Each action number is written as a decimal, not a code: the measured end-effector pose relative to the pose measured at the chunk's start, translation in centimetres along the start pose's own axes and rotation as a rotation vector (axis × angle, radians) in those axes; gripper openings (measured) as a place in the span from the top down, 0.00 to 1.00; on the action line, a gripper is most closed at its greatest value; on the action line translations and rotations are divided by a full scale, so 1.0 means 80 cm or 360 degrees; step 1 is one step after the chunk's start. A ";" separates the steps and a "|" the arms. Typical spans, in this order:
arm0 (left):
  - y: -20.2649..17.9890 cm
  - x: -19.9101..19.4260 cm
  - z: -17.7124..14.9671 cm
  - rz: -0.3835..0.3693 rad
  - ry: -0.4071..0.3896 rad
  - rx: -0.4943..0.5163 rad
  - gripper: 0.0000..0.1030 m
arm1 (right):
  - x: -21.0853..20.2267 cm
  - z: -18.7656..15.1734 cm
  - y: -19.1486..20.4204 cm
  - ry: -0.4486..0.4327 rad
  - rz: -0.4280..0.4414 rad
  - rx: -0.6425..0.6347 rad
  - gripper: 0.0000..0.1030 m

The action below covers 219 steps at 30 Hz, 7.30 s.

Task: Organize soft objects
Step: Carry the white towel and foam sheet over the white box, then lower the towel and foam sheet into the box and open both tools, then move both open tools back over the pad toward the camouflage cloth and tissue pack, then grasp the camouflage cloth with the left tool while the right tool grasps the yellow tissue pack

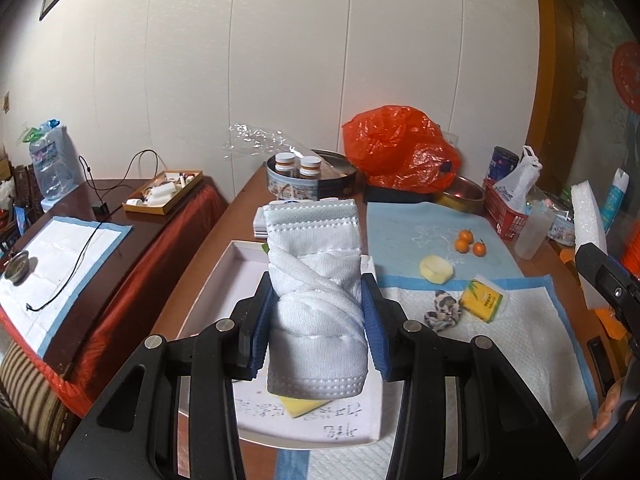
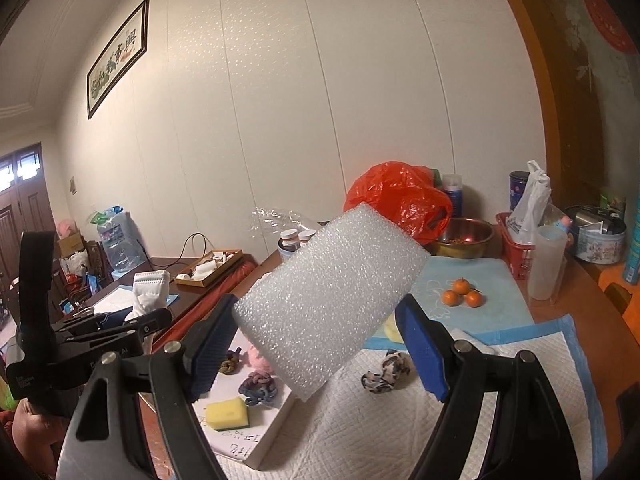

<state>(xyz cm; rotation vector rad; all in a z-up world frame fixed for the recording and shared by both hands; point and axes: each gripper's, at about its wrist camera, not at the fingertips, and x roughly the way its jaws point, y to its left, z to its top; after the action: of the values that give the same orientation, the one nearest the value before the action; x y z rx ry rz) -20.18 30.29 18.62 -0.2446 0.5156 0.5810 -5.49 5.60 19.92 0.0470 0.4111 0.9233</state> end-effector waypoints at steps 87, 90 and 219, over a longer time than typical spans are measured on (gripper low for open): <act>0.127 0.249 -0.016 -0.0140 0.0585 0.0149 0.43 | 0.233 -0.085 0.158 0.0673 -0.0020 -0.0137 0.22; 0.141 0.257 -0.018 -0.0069 0.0598 0.0108 0.14 | 0.236 -0.092 0.156 0.0686 -0.0070 -0.0155 0.14; -0.195 0.296 -0.083 -0.0287 0.0765 0.0106 0.68 | 0.262 -0.120 -0.162 0.0858 -0.0153 -0.0797 0.16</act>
<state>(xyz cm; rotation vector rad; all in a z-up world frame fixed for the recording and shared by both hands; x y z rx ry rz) 3.14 26.12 1.66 -0.3659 0.9652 0.3251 12.02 12.83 1.50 -0.6863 0.6602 0.9155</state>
